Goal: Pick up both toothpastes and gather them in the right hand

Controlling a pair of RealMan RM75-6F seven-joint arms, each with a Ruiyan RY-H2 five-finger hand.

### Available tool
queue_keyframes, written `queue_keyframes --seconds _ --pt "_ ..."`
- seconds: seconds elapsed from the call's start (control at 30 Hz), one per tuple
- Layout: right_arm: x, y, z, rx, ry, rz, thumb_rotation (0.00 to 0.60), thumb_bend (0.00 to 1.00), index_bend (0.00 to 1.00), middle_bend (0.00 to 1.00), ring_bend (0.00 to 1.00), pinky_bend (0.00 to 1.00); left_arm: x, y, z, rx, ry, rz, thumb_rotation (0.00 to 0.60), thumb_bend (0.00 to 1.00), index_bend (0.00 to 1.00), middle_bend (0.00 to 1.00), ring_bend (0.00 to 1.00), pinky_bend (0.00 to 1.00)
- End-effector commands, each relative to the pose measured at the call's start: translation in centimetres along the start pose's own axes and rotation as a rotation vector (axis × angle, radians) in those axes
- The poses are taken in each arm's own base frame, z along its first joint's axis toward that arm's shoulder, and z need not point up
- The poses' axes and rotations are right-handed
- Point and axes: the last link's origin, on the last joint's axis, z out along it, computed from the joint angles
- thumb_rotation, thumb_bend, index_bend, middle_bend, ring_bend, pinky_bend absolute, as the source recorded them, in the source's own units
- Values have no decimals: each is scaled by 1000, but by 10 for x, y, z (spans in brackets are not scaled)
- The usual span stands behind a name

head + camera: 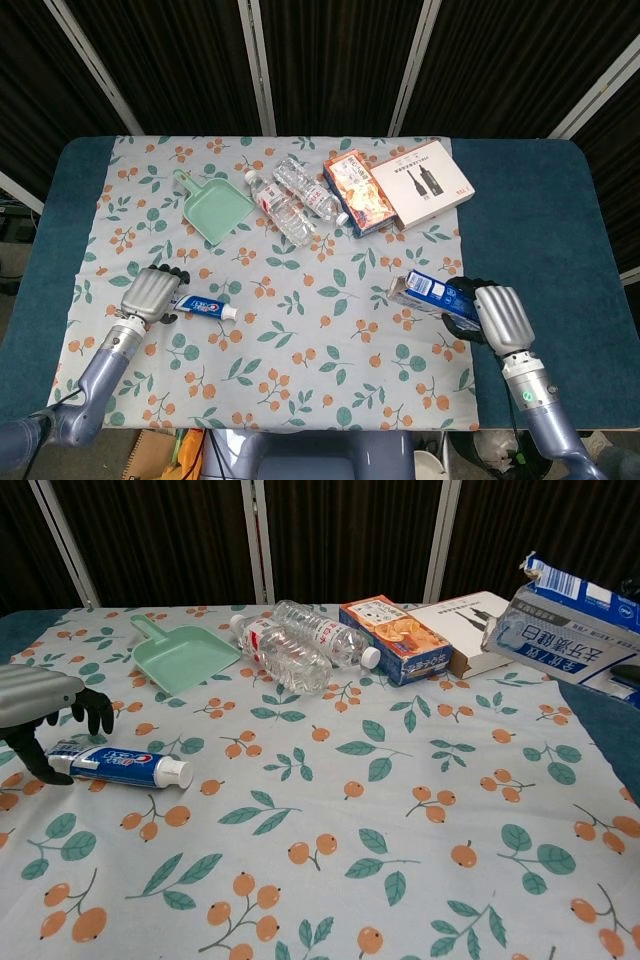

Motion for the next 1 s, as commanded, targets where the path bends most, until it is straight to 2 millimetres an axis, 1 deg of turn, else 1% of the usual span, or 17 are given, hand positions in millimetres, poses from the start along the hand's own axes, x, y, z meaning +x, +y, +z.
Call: queue_keyframes --seconds 0.03,0.07,0.13,0.2,0.23,0.3,0.37,0.53,0.6,0.63,0.8,0.87,1.0 --pt "1 0 0 -2 2 4 600 362 524 537 476 470 -3 4 7 1 -6 5 600 149 403 425 368 444" --pt "1 1 0 -2 4 5 600 362 524 537 476 470 -5 6 9 1 -9 7 600 178 431 457 398 472" --pt "2 1 1 -4 8 7 600 363 524 537 476 470 -7 8 11 -1 -12 13 600 296 547 583 515 576" --pt "3 2 0 -7 11 11 600 363 525 537 476 470 -9 10 12 -6 -8 24 600 371 627 668 595 640" --pt "4 2 0 -8 12 12 600 363 525 537 476 470 -9 11 12 -8 -2 26 600 399 654 695 620 661" --pt "5 2 0 -8 15 12 600 363 524 537 476 470 -7 12 12 -11 15 21 600 422 675 716 639 676" --pt "6 2 0 -8 19 18 600 363 524 537 476 470 0 14 12 -18 54 8 600 431 685 727 649 685" --pt "8 1 1 -6 23 21 600 363 524 537 476 470 30 18 18 -45 165 -33 600 438 702 743 665 695" --pt "9 0 2 -5 25 20 600 363 524 537 476 470 45 20 22 -57 213 -43 600 439 704 745 667 696" --pt "10 0 2 -6 26 20 600 363 525 537 476 470 56 21 25 -65 244 -50 600 439 704 745 668 696" --pt "16 -3 7 0 27 18 600 364 524 537 476 470 88 27 38 -95 320 -27 600 439 704 744 667 696" --pt "19 -9 11 18 32 7 600 364 524 537 476 470 100 32 44 -121 342 -6 600 439 704 744 667 696" --pt "24 -25 25 51 37 -3 600 365 525 537 476 470 128 53 57 -194 387 38 600 439 704 742 667 696"
